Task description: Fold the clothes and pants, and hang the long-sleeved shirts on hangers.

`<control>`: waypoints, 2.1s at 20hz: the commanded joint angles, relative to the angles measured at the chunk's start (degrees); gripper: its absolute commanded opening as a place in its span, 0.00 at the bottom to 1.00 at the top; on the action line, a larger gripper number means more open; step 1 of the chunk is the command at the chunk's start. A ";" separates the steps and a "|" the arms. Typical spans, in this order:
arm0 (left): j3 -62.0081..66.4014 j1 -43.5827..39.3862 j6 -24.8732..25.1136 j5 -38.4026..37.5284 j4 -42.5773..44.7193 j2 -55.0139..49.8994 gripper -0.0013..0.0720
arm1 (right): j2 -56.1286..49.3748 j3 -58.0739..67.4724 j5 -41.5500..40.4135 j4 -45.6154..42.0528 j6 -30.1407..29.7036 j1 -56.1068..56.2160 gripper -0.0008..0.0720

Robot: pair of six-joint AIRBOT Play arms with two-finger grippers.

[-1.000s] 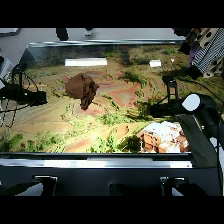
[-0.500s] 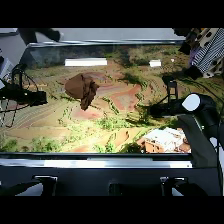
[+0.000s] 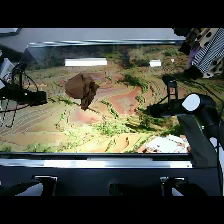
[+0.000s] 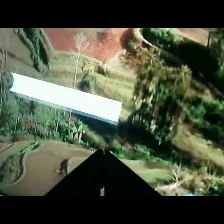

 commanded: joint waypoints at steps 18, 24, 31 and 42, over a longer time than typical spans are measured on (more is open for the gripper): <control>23.96 -14.49 -11.41 7.39 3.26 -26.01 0.78 | 0.04 0.07 1.44 0.55 0.07 0.04 0.11; 36.24 -19.91 -15.85 6.45 6.43 -43.30 1.00 | 0.04 0.07 1.42 0.55 0.15 0.04 0.22; 37.40 -19.54 -19.15 4.46 12.79 -46.51 0.41 | 0.04 0.07 1.29 0.55 0.26 0.04 0.22; 40.74 -33.14 -11.91 -8.37 -3.82 -36.09 0.04 | 4.70 0.07 16.68 -0.76 3.34 0.04 0.22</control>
